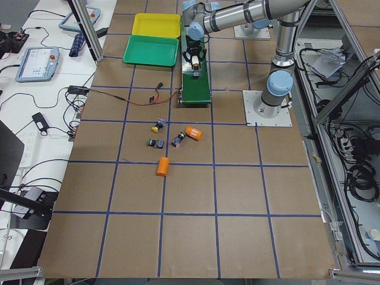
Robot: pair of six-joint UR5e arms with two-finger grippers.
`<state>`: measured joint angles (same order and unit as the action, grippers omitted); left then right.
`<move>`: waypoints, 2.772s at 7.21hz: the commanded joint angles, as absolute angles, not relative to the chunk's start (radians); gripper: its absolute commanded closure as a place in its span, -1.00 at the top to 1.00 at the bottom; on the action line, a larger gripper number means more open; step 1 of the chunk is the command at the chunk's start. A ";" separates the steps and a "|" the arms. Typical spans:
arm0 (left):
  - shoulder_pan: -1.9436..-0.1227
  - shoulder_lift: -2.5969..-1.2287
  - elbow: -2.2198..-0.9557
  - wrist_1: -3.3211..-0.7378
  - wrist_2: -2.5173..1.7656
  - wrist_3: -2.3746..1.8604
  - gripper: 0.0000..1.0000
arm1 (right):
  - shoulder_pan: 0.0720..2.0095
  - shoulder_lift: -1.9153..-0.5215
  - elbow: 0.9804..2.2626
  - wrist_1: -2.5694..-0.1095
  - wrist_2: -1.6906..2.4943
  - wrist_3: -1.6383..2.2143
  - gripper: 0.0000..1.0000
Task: Sort buttons by color to trays
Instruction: 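Carry the yellow button onto the conveyor belt, release, withdraw left gripper, then reach the left gripper to the orange cylinder and grasp it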
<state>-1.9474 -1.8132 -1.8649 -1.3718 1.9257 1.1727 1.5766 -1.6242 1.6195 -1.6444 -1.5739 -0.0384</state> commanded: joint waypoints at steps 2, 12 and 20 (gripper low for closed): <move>-1.851 -1.760 -1.850 -1.374 1.884 1.152 1.00 | 1.575 -1.624 1.620 -1.643 -1.574 -0.038 1.00; -0.978 -1.814 -1.807 -1.093 1.683 1.883 1.00 | 1.565 -1.651 1.601 -1.552 -1.618 -0.146 1.00; -0.832 -2.138 -1.641 -0.859 1.666 2.408 1.00 | 1.569 -1.660 1.605 -1.551 -1.553 -0.150 1.00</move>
<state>-0.8478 -2.0991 -1.6441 -0.8951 1.6712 2.3593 1.5672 -1.6567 1.6075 -1.5485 -1.5592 -0.1469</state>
